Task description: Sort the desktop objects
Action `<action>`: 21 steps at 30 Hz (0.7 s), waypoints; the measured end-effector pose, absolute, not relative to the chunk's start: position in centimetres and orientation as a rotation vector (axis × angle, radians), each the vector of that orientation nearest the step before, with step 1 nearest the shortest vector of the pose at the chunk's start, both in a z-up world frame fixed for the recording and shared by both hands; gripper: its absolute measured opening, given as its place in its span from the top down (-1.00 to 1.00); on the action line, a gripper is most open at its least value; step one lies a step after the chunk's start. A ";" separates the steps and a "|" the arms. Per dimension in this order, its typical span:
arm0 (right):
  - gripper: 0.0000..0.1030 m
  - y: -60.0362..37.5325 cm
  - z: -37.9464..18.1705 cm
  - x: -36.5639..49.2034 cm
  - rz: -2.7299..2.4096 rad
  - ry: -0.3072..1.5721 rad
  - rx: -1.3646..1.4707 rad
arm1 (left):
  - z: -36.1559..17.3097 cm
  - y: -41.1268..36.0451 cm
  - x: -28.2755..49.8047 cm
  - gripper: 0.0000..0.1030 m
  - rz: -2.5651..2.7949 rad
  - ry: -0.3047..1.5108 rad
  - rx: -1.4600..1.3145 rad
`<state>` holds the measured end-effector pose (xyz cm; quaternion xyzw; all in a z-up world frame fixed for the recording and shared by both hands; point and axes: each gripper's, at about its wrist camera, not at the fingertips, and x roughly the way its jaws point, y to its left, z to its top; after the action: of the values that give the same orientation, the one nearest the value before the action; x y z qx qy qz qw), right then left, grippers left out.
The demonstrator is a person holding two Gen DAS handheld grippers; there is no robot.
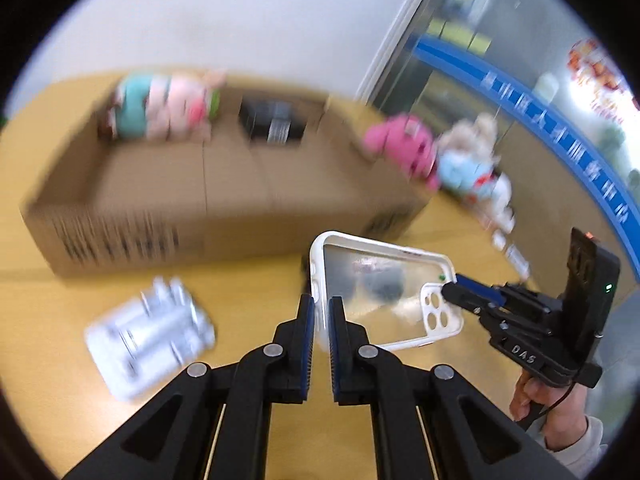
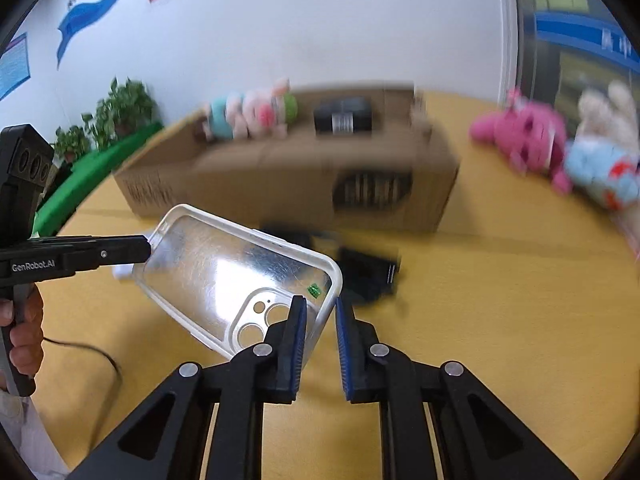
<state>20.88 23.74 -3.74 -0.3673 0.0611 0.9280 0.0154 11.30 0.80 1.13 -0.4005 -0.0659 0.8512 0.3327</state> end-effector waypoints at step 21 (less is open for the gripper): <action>0.73 18.7 12.7 -3.4 3.188 0.023 -0.979 | 12.8 -8.8 -4.4 0.88 2.525 -0.207 -0.863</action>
<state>-3.40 18.68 12.73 -0.2923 0.0069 0.9514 -0.0965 -4.37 -8.85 12.80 -0.3136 -0.0751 0.9180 0.2307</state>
